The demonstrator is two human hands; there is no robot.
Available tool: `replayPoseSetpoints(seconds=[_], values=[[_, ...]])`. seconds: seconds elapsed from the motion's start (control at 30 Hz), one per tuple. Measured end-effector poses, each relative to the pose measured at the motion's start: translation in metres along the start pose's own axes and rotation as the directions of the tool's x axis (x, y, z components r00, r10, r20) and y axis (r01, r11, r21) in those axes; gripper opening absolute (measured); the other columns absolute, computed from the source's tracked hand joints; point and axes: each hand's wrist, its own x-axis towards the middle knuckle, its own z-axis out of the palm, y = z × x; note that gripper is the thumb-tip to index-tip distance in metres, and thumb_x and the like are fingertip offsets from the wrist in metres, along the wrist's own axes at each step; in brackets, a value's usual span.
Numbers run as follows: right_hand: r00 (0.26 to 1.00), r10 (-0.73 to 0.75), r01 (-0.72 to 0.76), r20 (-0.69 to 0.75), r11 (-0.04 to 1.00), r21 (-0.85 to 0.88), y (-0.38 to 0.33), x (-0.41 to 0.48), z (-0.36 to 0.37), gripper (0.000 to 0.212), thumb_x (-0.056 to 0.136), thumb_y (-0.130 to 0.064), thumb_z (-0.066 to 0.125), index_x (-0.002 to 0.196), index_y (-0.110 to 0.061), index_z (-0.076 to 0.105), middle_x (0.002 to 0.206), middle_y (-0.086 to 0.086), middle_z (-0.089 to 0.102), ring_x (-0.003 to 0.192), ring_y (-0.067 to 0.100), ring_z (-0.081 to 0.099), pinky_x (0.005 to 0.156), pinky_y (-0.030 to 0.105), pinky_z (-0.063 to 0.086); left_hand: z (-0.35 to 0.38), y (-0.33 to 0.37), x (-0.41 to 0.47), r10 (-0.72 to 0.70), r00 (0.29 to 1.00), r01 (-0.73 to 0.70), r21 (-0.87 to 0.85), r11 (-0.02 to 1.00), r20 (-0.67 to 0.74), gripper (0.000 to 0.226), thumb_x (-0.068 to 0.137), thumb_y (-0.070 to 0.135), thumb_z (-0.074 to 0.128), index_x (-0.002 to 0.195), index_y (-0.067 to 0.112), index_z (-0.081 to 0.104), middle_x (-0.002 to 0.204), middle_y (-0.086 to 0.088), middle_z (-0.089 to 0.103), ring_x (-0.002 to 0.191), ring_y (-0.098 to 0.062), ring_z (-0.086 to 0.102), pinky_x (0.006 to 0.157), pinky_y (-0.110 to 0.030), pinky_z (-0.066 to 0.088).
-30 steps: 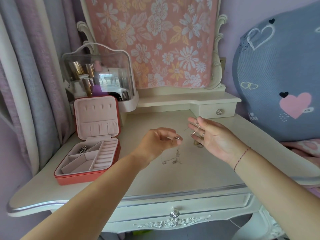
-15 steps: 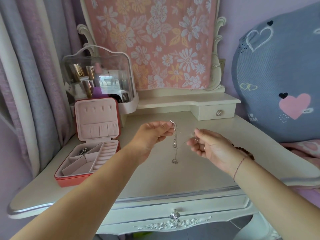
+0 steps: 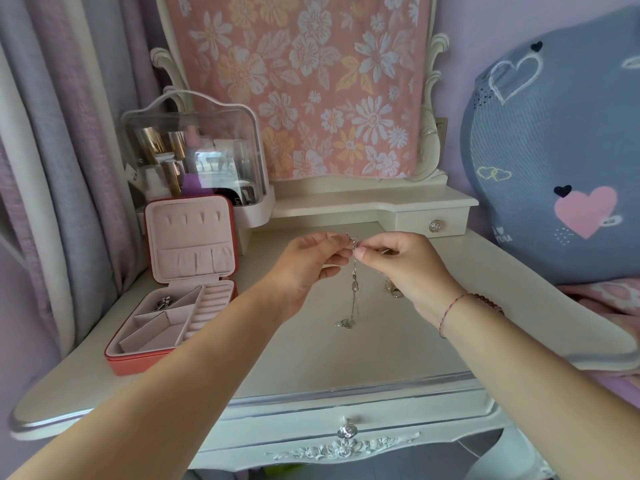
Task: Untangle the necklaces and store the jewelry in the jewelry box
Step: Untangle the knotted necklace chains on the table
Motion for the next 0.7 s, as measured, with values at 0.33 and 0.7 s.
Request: replayPoseSetpoints(seconds=[0.33,0.7], values=[[0.995,0.09,-0.095,0.049,0.99,0.108,-0.004,0.002,-0.003,0.016,0.081,-0.01,0.073,0.071,-0.018,0.064,0.055,-0.015,0.053,0.046,-0.004,0.045,0.051,0.01,0.032,0.003,0.0,0.001,-0.031,1.0,0.031,-0.071,0.997,0.006,0.016,0.097,0.018,0.053,0.086,0.012,0.064,0.079,0.0,0.068,0.071,-0.012,0.061,0.078,-0.026,0.05],[0.912,0.315,-0.405,0.264,0.797,0.447,-0.008,0.009,-0.01,0.019,0.09,-0.012,0.051,0.074,-0.022,0.054,0.068,-0.007,0.06,0.064,0.008,0.049,0.062,0.024,0.032,0.011,0.006,-0.002,-0.033,0.999,0.035,-0.205,0.978,0.014,0.022,0.095,0.01,0.051,0.075,0.011,0.06,0.076,0.001,0.071,0.07,-0.009,0.066,0.076,-0.024,0.05]])
